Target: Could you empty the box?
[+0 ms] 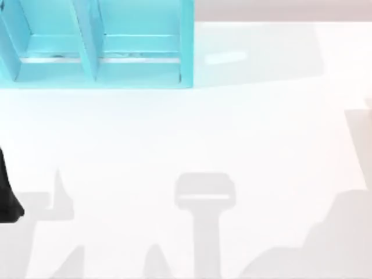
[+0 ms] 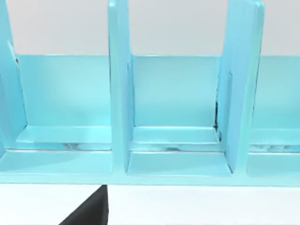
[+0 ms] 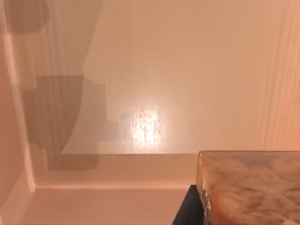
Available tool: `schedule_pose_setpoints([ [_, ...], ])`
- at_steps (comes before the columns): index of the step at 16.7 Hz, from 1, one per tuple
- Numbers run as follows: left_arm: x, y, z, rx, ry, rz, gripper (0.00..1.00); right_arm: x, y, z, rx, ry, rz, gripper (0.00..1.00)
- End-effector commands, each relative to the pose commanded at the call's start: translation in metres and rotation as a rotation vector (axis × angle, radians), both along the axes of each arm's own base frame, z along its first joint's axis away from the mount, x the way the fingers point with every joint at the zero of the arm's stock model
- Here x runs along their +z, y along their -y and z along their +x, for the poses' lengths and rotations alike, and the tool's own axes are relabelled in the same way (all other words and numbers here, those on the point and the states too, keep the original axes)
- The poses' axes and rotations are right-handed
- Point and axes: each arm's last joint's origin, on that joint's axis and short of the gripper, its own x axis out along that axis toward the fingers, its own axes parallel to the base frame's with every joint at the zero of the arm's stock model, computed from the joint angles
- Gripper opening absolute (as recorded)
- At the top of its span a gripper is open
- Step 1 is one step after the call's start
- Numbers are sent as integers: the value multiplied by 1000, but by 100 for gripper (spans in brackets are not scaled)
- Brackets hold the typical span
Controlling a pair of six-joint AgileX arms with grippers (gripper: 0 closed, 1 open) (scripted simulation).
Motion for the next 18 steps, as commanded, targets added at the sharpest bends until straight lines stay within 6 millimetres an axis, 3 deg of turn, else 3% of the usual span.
schedule_pose_setpoints([
  [3, 0, 0, 0, 0, 0, 0, 100, -8, -16, 7, -1, -7, 6, 0],
  [5, 0, 0, 0, 0, 0, 0, 100, -16, -41, 15, 0, -12, 9, 0],
  [10, 0, 0, 0, 0, 0, 0, 100, -36, -137, 25, 3, -7, 6, 0],
  [14, 0, 0, 0, 0, 0, 0, 100, -55, -218, 3, 4, 0, 5, 0],
  [18, 0, 0, 0, 0, 0, 0, 100, -78, -269, -36, 1, -1, 5, 0],
])
